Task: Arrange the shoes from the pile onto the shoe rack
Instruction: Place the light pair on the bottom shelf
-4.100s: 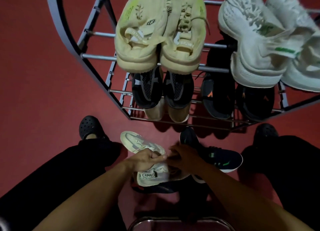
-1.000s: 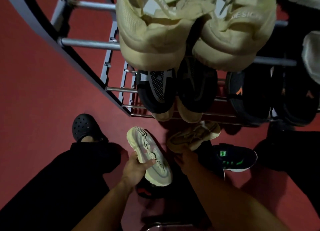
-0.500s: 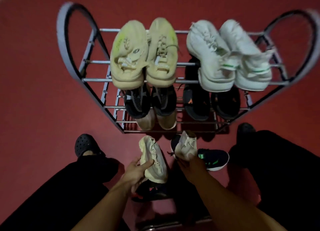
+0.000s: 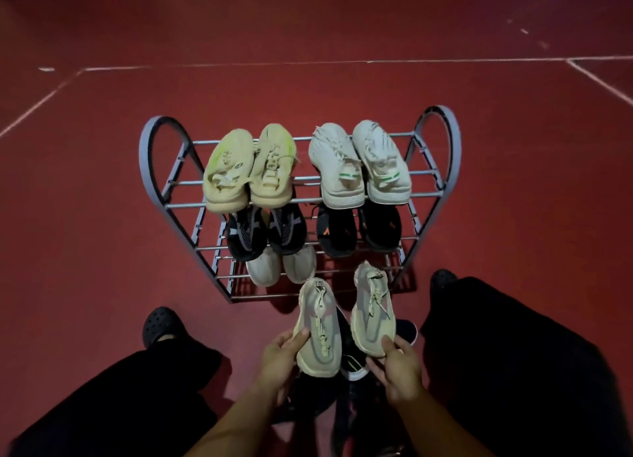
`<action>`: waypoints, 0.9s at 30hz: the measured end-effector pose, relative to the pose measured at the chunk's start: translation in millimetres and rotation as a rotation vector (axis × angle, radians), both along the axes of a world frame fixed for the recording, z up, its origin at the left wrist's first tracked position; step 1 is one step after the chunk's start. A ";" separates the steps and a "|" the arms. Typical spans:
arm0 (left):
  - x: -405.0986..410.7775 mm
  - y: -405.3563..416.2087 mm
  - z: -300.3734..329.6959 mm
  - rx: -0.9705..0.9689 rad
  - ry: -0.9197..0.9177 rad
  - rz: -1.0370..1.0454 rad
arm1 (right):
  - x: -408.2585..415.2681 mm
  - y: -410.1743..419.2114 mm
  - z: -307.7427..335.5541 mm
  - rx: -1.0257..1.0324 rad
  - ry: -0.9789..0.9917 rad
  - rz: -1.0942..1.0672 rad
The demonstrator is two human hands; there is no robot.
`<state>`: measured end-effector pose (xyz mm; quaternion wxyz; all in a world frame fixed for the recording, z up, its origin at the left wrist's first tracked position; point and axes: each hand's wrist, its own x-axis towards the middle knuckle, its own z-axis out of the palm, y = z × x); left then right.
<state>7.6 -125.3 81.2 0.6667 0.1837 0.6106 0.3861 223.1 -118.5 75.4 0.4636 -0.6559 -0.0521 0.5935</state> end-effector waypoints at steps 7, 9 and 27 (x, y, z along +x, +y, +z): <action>31.7 40.4 -1.0 0.051 -0.034 0.053 | 25.1 22.3 -0.9 0.026 -0.014 0.049; 37.4 55.3 -7.8 0.052 -0.052 0.057 | 31.8 38.0 -4.7 0.024 -0.010 0.056; 73.7 206.8 -91.3 0.043 0.014 0.242 | 51.3 180.7 -92.2 0.147 0.112 0.164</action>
